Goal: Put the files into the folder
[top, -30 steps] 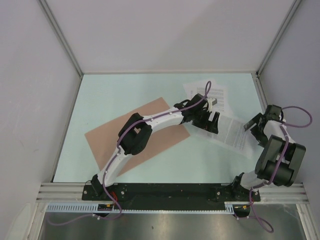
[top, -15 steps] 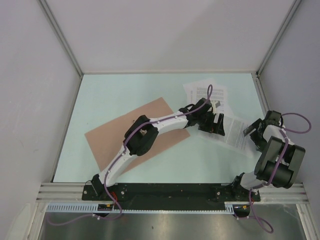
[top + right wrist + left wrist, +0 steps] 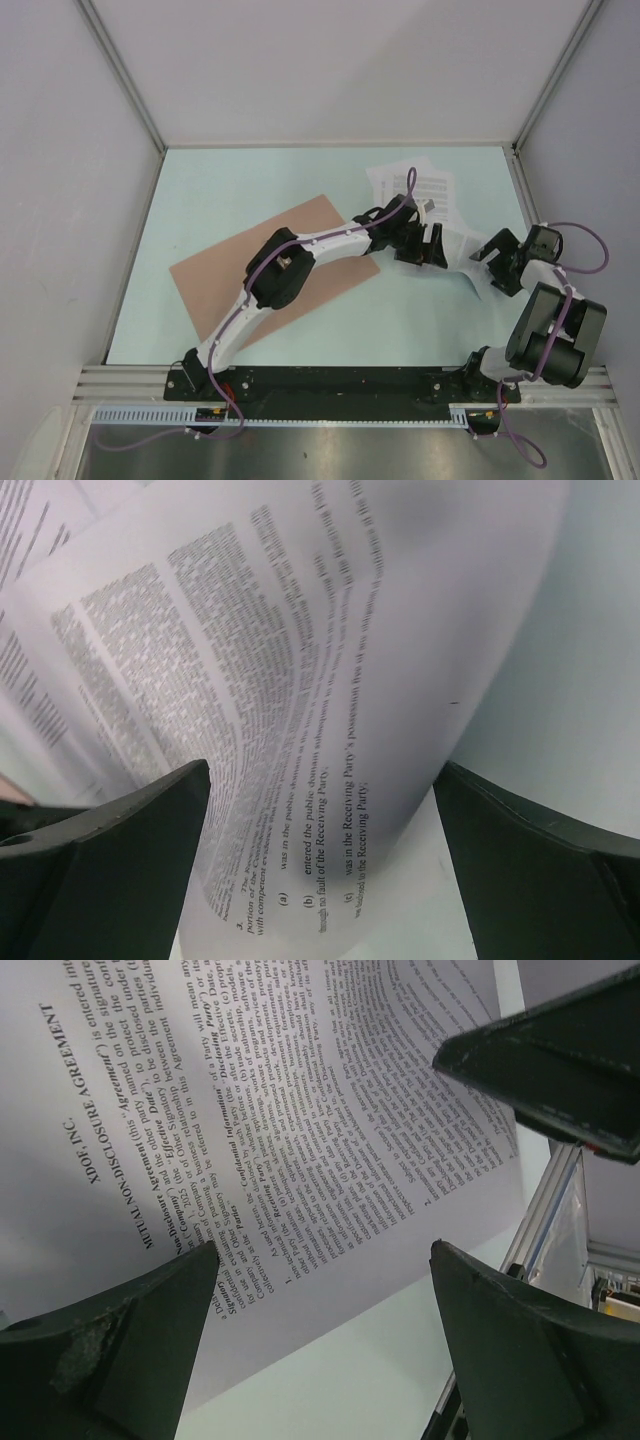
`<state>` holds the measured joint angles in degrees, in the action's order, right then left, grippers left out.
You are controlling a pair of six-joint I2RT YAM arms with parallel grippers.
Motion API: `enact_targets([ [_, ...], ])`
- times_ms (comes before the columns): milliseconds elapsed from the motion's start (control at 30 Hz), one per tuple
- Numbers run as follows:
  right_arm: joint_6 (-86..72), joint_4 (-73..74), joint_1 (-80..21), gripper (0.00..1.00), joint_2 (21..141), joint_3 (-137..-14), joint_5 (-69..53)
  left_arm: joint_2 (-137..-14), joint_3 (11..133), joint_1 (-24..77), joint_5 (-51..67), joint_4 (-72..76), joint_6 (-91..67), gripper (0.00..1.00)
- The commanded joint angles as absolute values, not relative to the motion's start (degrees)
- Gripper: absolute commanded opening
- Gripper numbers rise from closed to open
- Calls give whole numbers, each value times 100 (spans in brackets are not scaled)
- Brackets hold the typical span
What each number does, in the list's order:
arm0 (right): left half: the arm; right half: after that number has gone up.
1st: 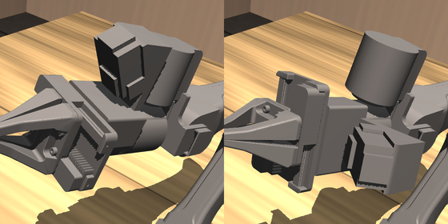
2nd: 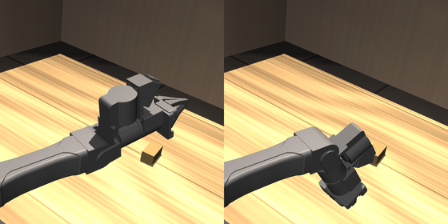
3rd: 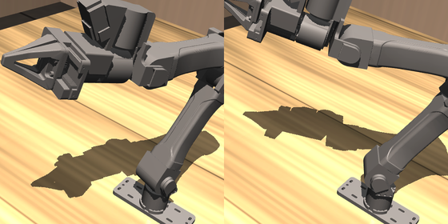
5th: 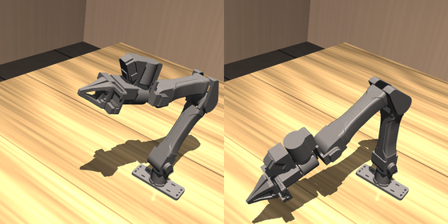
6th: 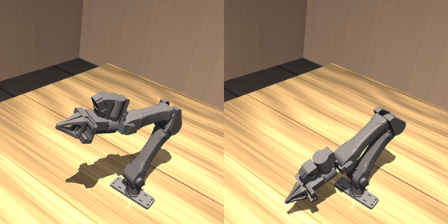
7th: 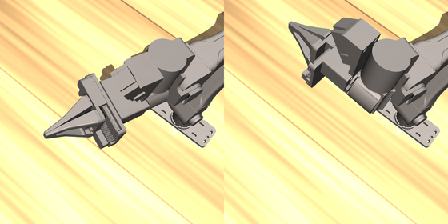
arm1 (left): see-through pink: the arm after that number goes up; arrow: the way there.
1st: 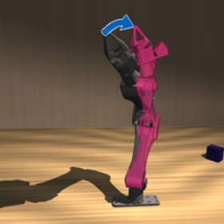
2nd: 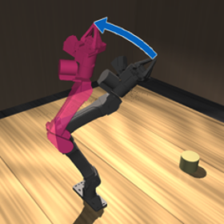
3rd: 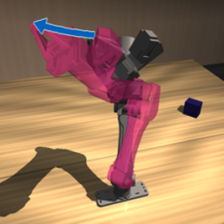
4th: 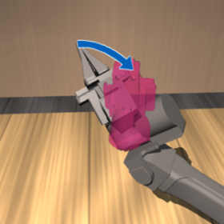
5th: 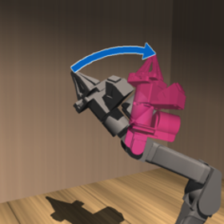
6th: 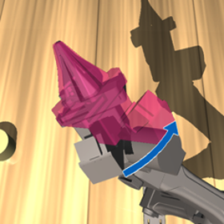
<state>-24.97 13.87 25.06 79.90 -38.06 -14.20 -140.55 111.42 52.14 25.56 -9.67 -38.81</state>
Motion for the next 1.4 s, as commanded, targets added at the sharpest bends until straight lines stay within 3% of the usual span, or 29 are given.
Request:
enact_targets([
  [0,-2636,1398,2435,99,7717,-3454,-2416,-13975,10943,5063,2504,-1608,-3674,96],
  [500,-3393,1346,2566,96,6899,-3120,-2926,-14097,11311,4861,2777,-1898,-3243,96],
  [700,-2954,398,2566,98,7311,-3032,-3443,-14326,11514,4781,3023,-2030,-3094,96],
  [1067,-2646,71,2619,100,7110,-2988,-3121,-14493,11628,4632,3129,-2162,-2883,96],
  [1367,-2796,-1274,2777,100,7813,-3006,-3578,-14686,11558,4605,3630,-1819,-3269,97],
])
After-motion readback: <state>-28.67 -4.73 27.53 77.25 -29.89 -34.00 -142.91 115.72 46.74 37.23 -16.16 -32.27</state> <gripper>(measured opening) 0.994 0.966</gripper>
